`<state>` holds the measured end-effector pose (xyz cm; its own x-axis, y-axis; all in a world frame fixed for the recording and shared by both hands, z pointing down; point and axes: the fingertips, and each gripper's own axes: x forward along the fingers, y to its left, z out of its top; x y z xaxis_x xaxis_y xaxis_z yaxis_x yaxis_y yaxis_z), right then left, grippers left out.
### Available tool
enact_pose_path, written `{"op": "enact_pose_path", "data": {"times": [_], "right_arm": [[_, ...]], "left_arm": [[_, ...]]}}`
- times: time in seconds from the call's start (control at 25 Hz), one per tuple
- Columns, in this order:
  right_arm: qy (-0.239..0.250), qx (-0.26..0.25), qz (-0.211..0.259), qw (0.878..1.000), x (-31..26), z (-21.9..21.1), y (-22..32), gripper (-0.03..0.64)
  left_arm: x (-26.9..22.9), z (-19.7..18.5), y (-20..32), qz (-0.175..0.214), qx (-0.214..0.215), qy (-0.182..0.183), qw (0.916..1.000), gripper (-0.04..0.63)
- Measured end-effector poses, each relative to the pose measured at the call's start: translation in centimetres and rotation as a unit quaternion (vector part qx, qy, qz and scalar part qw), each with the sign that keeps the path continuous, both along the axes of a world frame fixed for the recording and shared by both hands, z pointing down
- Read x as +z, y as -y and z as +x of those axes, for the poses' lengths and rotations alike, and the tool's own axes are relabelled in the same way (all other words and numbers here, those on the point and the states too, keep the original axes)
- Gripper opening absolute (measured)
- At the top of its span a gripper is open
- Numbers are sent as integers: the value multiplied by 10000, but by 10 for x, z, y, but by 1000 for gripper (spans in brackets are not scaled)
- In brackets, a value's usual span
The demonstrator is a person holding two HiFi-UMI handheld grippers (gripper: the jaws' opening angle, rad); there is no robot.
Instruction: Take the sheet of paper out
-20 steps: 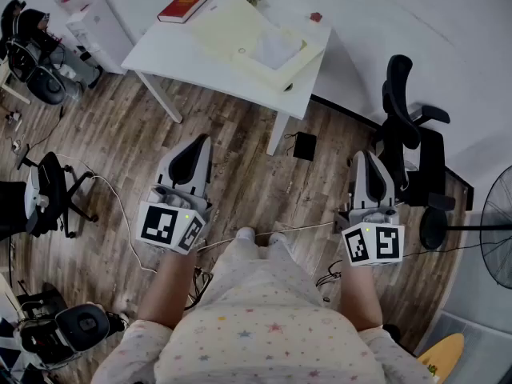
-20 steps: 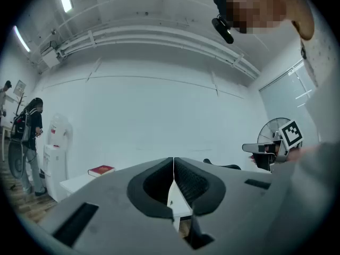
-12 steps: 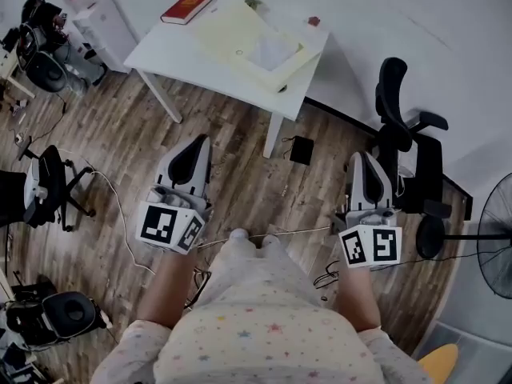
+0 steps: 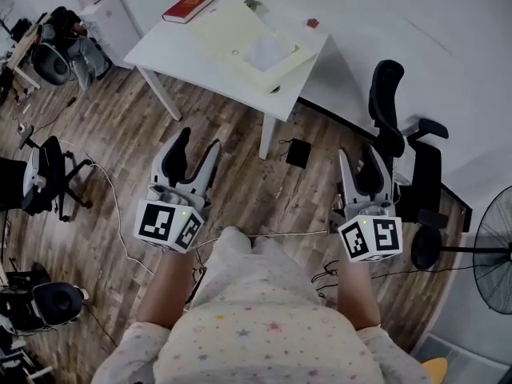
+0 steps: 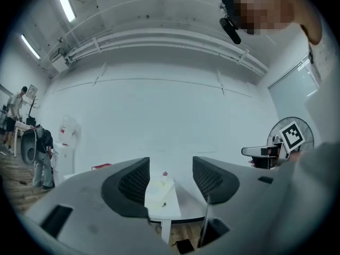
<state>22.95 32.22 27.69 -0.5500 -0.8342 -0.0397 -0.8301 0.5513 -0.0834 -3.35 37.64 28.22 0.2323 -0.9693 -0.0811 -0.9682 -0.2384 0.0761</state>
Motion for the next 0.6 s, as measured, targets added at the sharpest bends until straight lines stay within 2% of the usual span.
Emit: {"op": "enact_pose_path", "data": {"times": [0.08,0.2,0.4,0.6], "right_arm": [[-10,-8,-13,10000,2,3,8,251],[19,-36,-39,10000,2,1,22,287],[37,21,-28,10000,1,-5,52,310],[-20,190,0,9998,-1,-15,99,315]], "left_arm": [[1,2,3,-16,-73,59,10000,249],[3,2,13,-46,-104,117,9999,261],[1,-8,46,25,-162,3,9999,262],[0,-22,103,93,-5,-43,9999,265]]}}
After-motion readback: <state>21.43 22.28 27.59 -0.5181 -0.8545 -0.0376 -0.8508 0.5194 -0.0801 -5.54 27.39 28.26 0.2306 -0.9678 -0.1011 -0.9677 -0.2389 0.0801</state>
